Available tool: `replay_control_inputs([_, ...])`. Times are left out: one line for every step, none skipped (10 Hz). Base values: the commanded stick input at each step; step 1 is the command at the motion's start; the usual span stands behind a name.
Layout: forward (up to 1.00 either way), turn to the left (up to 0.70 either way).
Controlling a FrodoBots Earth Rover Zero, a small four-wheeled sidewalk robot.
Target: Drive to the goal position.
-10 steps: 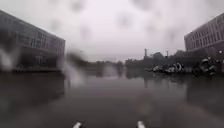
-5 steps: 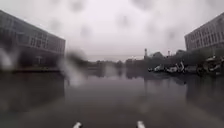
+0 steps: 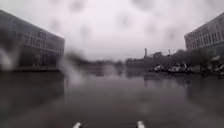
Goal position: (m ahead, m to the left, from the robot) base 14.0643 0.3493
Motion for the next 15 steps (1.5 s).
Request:
replay_control_inputs([0.69, 0.01])
replay_control_inputs([0.69, 0.01])
replay_control_inputs([0.69, 0.01])
replay_control_inputs([0.69, 0.01])
replay_control_inputs([0.69, 0.01])
replay_control_inputs([0.69, 0.01])
replay_control_inputs([0.69, 0.01])
replay_control_inputs([0.69, 0.01])
replay_control_inputs([0.69, 0.01])
replay_control_inputs([0.69, 0.01])
replay_control_inputs([0.69, 0.01])
replay_control_inputs([0.69, 0.01])
replay_control_inputs([0.69, 0.01])
replay_control_inputs([0.69, 0.01])
replay_control_inputs([0.69, 0.01])
